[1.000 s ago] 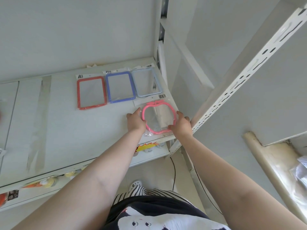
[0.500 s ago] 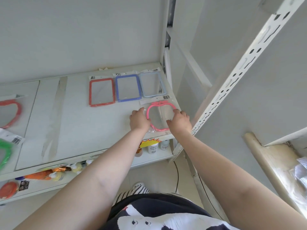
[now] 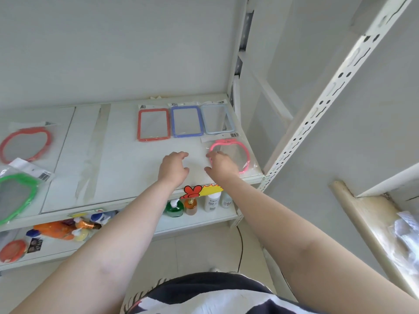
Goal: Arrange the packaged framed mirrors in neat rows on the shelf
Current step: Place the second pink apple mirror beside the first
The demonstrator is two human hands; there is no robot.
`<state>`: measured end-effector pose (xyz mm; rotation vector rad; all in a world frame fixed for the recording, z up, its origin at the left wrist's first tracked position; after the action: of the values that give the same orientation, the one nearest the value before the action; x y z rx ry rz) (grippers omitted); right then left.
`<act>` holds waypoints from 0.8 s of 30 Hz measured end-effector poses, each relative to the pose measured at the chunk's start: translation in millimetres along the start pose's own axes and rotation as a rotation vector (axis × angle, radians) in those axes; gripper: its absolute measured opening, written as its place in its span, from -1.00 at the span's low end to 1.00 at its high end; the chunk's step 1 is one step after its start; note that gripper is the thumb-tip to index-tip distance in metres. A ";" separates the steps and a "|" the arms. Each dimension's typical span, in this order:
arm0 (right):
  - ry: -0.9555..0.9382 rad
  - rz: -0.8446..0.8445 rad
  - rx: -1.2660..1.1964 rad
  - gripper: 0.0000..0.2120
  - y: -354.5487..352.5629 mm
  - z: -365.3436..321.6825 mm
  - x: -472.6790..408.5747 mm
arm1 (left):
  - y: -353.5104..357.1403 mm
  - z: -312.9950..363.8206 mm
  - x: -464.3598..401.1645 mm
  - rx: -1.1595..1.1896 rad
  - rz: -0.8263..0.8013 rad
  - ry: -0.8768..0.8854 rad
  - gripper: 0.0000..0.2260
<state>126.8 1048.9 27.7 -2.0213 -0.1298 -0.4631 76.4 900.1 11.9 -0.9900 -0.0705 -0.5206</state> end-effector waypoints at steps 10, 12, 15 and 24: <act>-0.078 -0.003 0.083 -0.59 74.5 -131.1 26.2 | -72.4 -136.2 98.4 -0.001 0.036 -0.061 -0.55; -0.096 -0.012 0.091 -0.59 94.0 -160.6 32.0 | -86.1 -167.5 122.4 -0.003 0.042 -0.069 -0.55; -0.124 -0.034 0.080 -0.60 127.2 -209.3 42.3 | -107.7 -218.9 163.8 0.007 0.065 -0.097 -0.53; -0.278 -0.125 0.082 -0.60 208.6 -344.6 64.5 | -164.7 -349.3 263.7 0.073 0.227 -0.270 -0.57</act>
<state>153.4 641.9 20.8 -1.9954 -0.4407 -0.2475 172.1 442.5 21.8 -0.9773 -0.2145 -0.1733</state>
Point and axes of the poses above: each hand's wrist, its own x-axis away from the middle knuckle, its own y-axis out of the palm, z = x × y, the point moved 5 cm from there along -x, towards the middle knuckle, and after that the axes turned 14 degrees about -z, right-handed, at the moved point
